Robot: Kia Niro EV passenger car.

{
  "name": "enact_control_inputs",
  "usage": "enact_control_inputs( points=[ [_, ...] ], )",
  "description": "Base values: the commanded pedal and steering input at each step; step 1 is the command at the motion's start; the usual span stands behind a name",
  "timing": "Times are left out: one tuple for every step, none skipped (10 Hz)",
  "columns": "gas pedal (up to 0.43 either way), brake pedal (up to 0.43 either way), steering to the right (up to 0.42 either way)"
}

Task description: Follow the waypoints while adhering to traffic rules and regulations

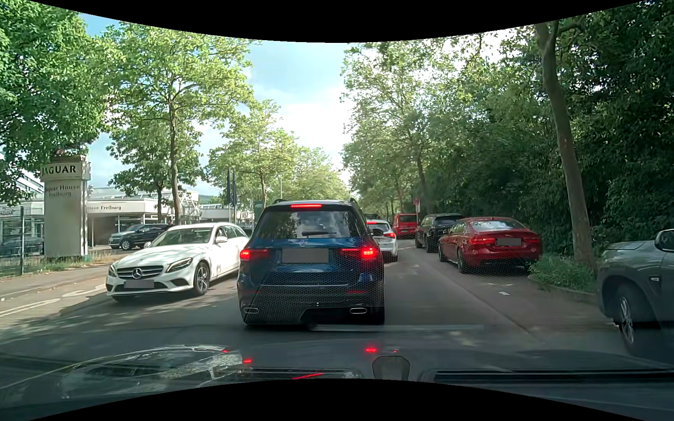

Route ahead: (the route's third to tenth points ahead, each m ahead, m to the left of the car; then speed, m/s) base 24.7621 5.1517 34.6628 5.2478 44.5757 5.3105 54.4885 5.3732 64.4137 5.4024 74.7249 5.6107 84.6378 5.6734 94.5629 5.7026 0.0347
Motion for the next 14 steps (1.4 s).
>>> enact_control_inputs(
  points=[
    [0.000,0.256,-0.011],
    [0.000,0.262,-0.011],
    [0.000,0.268,-0.011],
    [0.000,0.268,-0.011],
    [0.000,0.274,-0.011],
    [0.000,0.274,-0.011],
    [0.000,0.274,-0.011],
    [0.000,0.274,-0.011],
    [0.000,0.274,-0.011],
    [0.000,0.274,-0.011],
    [0.000,0.274,-0.011],
    [0.000,0.274,-0.011],
    [0.000,0.274,-0.011],
    [0.000,0.274,-0.011]
  ],
)
